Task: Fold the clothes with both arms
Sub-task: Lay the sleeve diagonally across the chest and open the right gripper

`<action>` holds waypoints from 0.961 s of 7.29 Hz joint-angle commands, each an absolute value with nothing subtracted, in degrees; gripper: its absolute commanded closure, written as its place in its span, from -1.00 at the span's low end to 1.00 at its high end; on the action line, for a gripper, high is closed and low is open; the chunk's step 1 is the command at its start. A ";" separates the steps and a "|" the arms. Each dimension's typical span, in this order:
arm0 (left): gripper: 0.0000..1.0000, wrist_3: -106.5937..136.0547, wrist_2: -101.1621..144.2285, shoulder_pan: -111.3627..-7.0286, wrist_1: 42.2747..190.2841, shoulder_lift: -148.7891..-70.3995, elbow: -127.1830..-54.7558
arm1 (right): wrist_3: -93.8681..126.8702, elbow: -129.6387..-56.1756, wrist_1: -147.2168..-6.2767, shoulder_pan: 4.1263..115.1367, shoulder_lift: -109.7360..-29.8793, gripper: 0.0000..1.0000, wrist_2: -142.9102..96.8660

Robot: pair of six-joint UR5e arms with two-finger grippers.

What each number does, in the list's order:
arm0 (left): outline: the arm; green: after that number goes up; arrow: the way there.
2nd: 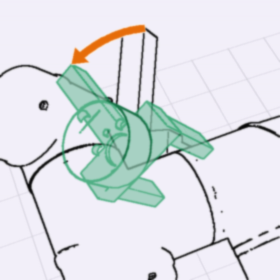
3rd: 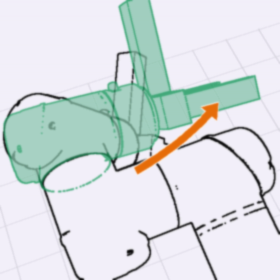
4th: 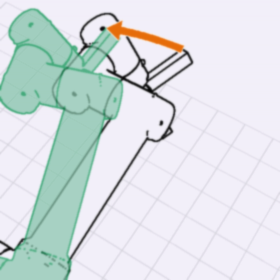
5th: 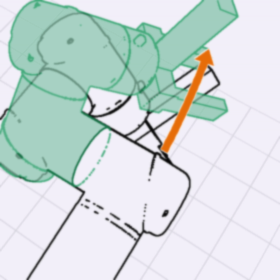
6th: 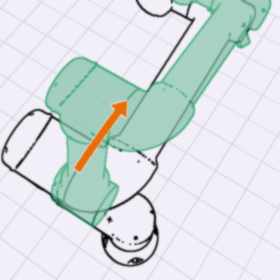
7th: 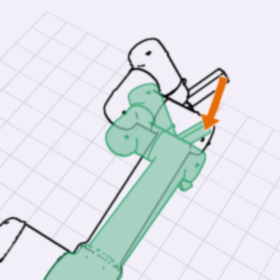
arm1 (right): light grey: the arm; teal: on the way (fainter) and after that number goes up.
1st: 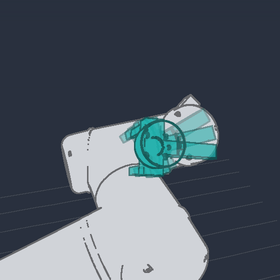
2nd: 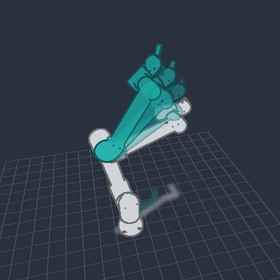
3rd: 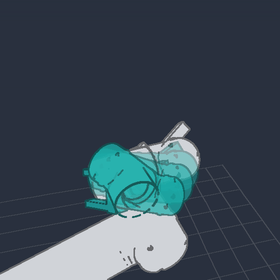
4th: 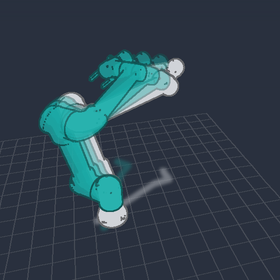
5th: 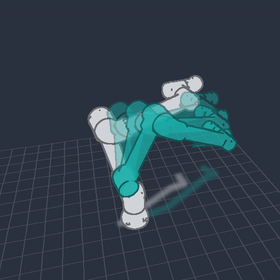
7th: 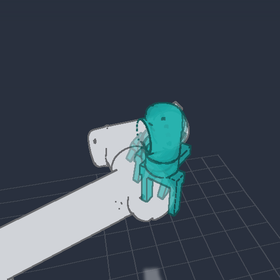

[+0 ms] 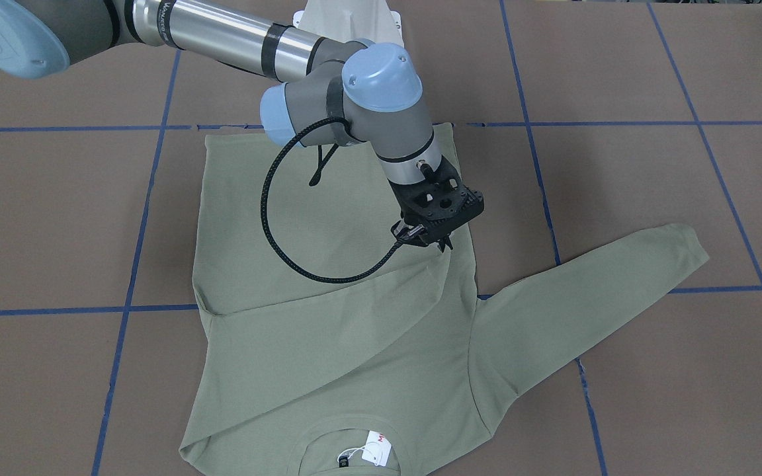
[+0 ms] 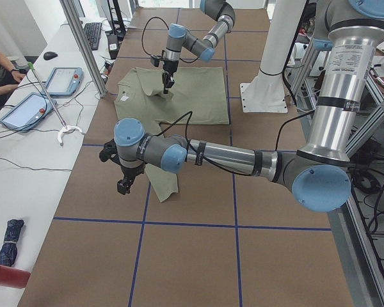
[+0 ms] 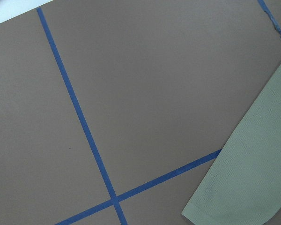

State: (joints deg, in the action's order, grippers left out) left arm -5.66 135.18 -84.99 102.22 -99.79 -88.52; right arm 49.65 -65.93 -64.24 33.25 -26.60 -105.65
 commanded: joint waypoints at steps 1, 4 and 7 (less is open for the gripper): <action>-1.00 -5.36 135.18 -84.90 102.22 -100.02 -88.42 | 49.75 -64.16 -62.58 31.31 -24.36 -0.97 -102.68; -1.00 -4.49 135.18 -84.90 102.30 -100.02 -88.42 | 58.52 -64.16 -62.58 27.95 -23.20 -1.00 -97.48; -1.00 2.59 135.18 -84.73 104.48 -100.02 -88.59 | 62.04 -64.94 -66.76 29.00 -23.64 -1.00 -98.69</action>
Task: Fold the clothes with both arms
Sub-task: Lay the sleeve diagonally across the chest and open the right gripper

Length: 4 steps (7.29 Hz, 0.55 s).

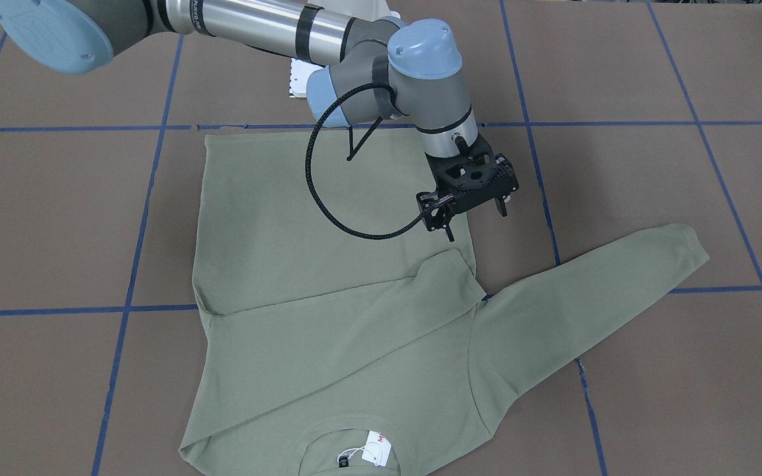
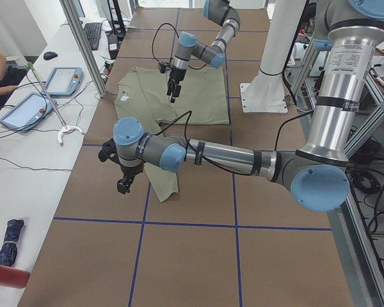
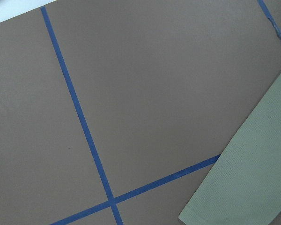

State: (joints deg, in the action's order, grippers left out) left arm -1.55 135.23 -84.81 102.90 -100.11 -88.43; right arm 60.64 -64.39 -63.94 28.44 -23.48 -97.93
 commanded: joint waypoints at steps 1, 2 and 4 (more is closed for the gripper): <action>-1.00 10.12 135.00 -84.47 110.51 -98.28 -88.68 | 62.05 -68.95 -75.67 31.18 -24.08 -1.00 -103.05; -1.00 17.68 134.74 -83.07 117.87 -95.39 -88.86 | 62.05 -75.52 -84.55 33.90 -27.04 -1.00 -109.01; -1.00 33.40 129.42 -77.03 133.43 -89.24 -89.03 | 61.00 -93.60 -96.01 38.64 -40.18 -1.00 -110.83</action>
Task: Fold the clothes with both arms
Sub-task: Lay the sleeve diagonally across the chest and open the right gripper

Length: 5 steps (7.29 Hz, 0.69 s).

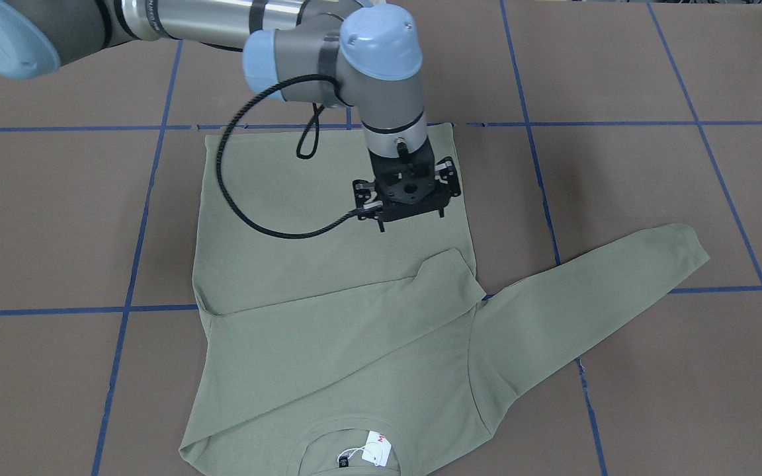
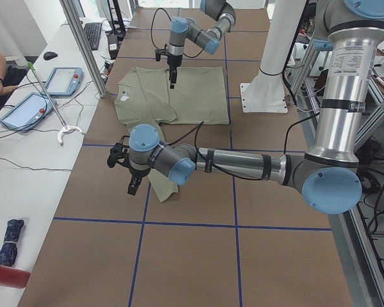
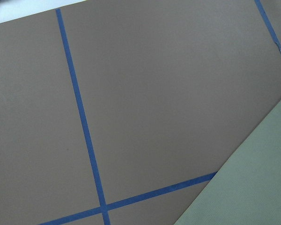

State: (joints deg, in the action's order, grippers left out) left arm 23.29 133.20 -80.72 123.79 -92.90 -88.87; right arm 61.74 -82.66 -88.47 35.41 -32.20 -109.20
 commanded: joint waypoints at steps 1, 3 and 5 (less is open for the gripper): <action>-1.00 40.19 124.76 -72.90 137.07 -87.90 -89.03 | 58.04 -99.43 -97.63 41.28 -46.95 -1.00 -111.09; -1.00 49.26 118.42 -67.09 137.28 -87.80 -89.82 | 51.55 -102.21 -102.19 49.35 -53.68 -1.00 -117.03; -1.00 57.80 115.76 -64.61 138.25 -85.70 -91.14 | 34.53 -105.37 -104.06 58.32 -62.89 -1.00 -123.37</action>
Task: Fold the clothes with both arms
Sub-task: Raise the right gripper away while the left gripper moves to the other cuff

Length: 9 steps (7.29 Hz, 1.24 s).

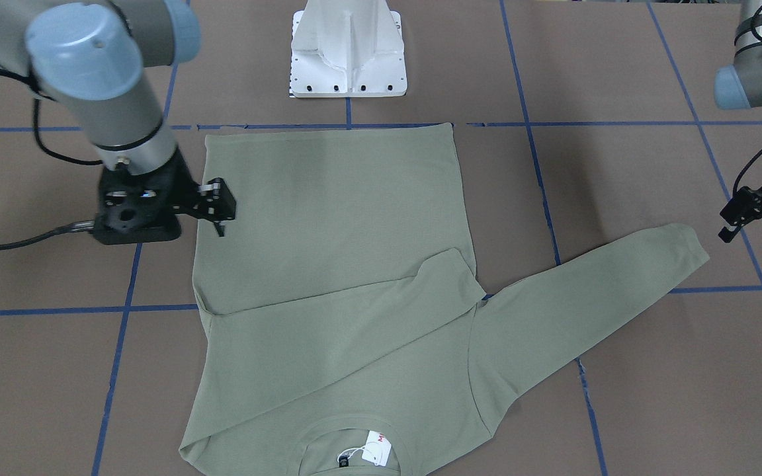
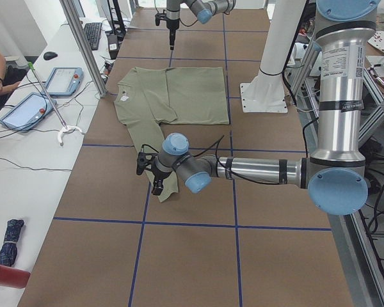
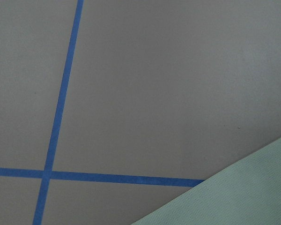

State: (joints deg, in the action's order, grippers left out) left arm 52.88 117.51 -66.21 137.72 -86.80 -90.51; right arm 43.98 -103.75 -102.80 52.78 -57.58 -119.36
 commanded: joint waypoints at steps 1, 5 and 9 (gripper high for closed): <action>-1.00 61.92 115.23 -63.21 138.25 -85.17 -91.14 | 28.02 -106.25 -103.98 61.49 -67.02 -1.00 -125.23; -1.00 74.18 105.75 -52.13 141.41 -83.67 -87.82 | 19.34 -106.87 -103.19 66.71 -73.46 -1.00 -128.14; -0.96 74.09 105.56 -51.94 143.35 -84.28 -86.05 | 19.34 -108.11 -103.27 67.06 -73.48 -1.00 -128.14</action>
State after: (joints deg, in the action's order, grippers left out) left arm 74.06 105.62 -51.99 143.24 -83.89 -86.40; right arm 19.39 -107.92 -103.31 66.87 -73.44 -128.16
